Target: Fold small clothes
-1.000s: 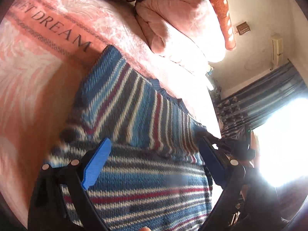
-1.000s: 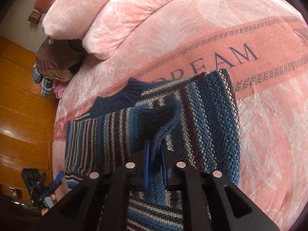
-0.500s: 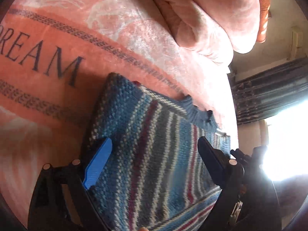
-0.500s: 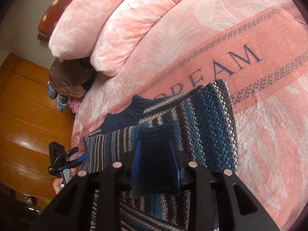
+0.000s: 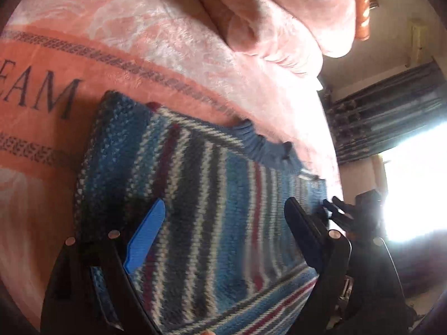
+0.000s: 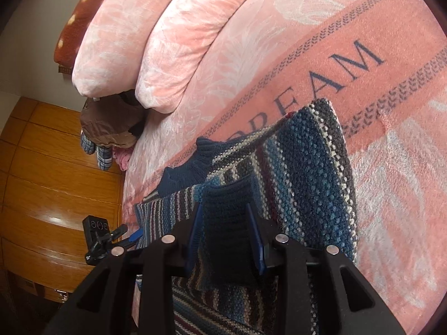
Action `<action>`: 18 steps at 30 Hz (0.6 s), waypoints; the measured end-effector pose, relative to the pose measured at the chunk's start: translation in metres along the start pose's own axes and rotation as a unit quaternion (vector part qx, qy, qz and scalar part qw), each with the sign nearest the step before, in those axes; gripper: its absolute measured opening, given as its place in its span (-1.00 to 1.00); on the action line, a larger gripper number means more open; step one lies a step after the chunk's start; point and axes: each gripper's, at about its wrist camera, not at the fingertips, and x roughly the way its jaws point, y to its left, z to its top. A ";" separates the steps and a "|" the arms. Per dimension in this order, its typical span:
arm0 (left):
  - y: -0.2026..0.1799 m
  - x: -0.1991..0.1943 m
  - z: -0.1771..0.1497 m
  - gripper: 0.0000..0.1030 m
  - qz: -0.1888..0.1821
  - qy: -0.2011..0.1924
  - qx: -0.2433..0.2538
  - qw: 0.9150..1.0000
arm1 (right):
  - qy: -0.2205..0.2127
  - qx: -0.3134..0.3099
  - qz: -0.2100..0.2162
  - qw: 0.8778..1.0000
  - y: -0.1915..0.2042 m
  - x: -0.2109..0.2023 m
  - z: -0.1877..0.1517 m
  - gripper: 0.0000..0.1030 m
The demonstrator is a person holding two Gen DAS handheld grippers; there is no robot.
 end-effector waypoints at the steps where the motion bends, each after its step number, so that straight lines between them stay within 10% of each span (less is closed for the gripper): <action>1: 0.005 -0.002 -0.001 0.47 -0.005 -0.010 0.000 1.000 | 0.007 0.000 -0.003 1.000 -0.003 0.006 0.000 -0.45; 4: 0.003 -0.007 -0.006 0.43 0.005 -0.016 0.010 1.000 | 0.023 -0.016 -0.027 0.999 -0.010 0.016 0.001 -0.81; 10: -0.024 -0.051 -0.037 0.69 -0.057 -0.033 0.030 0.997 | 0.016 -0.026 0.030 0.999 0.004 -0.021 -0.012 -0.69; 15: 0.004 -0.024 -0.056 0.58 -0.011 0.004 0.017 1.000 | 0.049 -0.040 -0.026 0.998 -0.009 0.004 -0.034 -0.85; 18: -0.008 -0.049 -0.061 0.70 -0.034 -0.019 0.011 0.999 | 0.031 -0.022 0.002 0.999 -0.001 -0.020 -0.037 -0.43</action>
